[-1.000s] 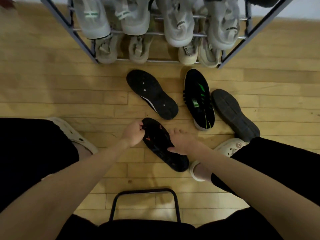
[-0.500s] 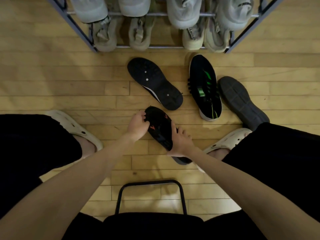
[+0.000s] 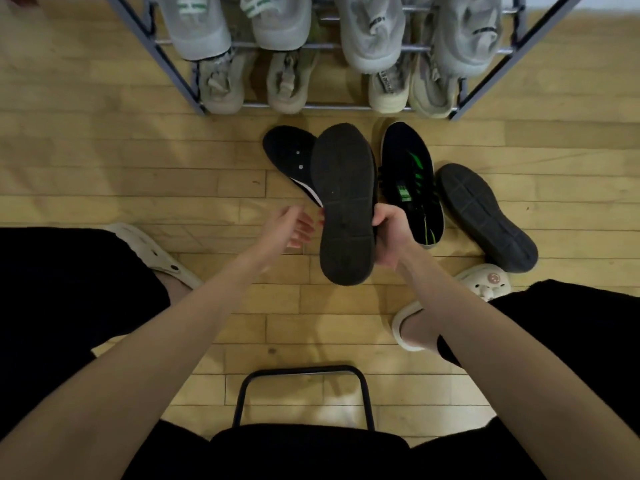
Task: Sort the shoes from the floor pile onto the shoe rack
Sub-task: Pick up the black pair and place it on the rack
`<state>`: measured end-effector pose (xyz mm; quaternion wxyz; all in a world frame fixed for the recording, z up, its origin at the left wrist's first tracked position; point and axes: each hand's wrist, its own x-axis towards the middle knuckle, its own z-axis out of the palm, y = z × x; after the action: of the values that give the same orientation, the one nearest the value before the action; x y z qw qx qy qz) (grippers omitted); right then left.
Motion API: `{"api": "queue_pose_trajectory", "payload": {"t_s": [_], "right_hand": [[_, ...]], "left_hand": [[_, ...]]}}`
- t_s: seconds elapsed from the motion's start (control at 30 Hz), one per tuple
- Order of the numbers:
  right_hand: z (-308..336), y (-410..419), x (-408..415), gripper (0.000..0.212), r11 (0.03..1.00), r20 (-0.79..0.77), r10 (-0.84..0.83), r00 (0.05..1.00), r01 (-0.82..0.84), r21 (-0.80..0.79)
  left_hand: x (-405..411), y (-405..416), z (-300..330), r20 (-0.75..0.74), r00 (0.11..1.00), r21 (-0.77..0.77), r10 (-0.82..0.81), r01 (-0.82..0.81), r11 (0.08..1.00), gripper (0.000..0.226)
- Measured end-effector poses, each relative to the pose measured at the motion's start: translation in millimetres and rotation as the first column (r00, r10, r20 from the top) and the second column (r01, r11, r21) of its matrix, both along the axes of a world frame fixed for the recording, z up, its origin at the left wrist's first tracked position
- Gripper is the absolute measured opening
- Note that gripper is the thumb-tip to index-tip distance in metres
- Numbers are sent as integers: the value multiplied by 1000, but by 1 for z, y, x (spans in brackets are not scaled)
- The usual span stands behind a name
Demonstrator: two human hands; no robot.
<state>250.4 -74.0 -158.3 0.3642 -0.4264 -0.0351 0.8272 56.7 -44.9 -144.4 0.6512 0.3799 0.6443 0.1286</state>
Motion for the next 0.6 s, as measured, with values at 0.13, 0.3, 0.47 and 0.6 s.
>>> {"api": "queue_pose_trajectory", "payload": {"t_s": [0.13,0.3,0.47,0.6], "right_hand": [[8,-1,9,80,993,-100,-117,988,119,9],[3,-7,27,77,984,-94,-177,980,179,21],[-6,-13,50,68,993,56,-113,992,112,28],[-6,-10,86,32,995,378,-103,920,93,46]], "left_hand": [[4,-6,7,179,973,-176,-149,180,968,57],[21,-17,9,439,890,-251,-122,252,935,52],[49,-17,1,413,902,-298,-128,267,916,45],[73,-13,-3,298,939,-254,-171,251,934,47]]}}
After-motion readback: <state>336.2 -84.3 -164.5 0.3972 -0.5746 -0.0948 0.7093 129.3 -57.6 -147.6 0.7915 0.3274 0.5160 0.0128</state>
